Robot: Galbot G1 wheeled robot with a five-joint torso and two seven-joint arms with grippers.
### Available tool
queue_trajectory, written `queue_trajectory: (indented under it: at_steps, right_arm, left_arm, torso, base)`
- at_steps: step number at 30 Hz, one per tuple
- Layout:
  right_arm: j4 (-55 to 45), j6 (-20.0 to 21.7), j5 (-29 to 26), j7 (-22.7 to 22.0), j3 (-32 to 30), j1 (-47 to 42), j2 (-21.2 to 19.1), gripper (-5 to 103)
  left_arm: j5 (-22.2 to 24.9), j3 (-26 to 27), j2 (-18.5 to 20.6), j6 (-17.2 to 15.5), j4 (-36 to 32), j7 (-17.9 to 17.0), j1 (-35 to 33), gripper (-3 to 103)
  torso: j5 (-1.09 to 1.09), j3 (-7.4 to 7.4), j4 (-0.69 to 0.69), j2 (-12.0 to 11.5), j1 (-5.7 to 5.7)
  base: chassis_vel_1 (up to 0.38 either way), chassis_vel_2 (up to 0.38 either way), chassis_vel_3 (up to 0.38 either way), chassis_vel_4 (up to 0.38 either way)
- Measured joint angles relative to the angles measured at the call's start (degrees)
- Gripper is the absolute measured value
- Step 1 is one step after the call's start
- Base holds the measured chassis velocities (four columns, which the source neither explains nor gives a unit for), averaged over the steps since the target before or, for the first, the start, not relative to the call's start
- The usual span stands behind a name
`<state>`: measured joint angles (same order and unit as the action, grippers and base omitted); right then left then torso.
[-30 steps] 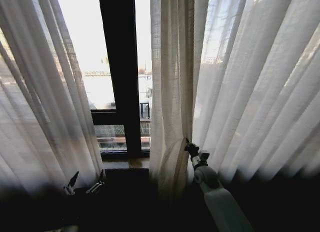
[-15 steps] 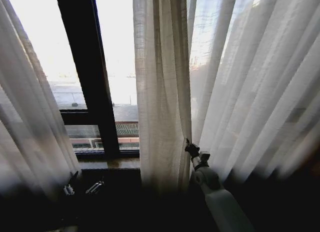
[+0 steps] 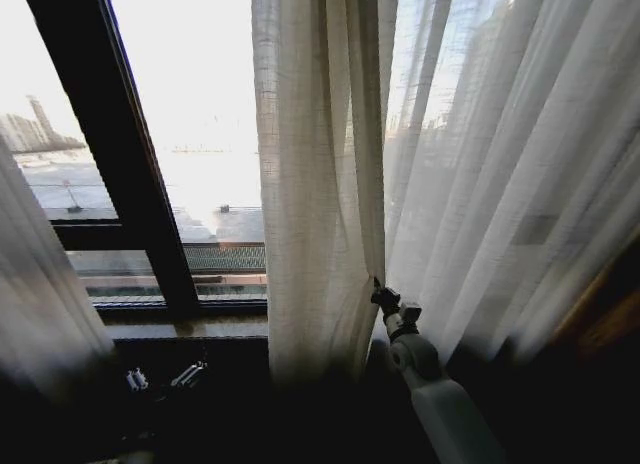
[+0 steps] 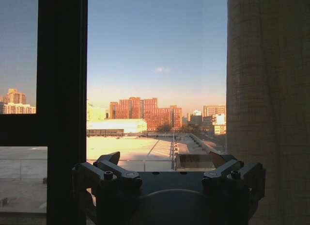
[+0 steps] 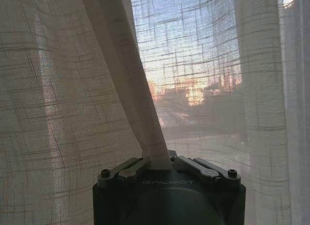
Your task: Open the curtains by pulling them apart, changing their state from closed to fully open.
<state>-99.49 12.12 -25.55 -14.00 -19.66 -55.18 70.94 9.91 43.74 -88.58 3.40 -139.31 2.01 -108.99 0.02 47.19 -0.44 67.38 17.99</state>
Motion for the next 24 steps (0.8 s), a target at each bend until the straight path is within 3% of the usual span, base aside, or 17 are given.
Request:
queue_trajectory:
  at_steps: [24]
  right_arm:
    - [-0.32,0.01,0.10,0.14,-0.18,-0.44,-0.01,0]
  left_arm:
    - [0.03,0.09,0.07,-0.02,0.17,0.01,0.04,100]
  torso:
    - [-0.01,0.00,-0.01,0.00,0.00]
  base:
    - [-0.356,-0.356,0.356,0.357]
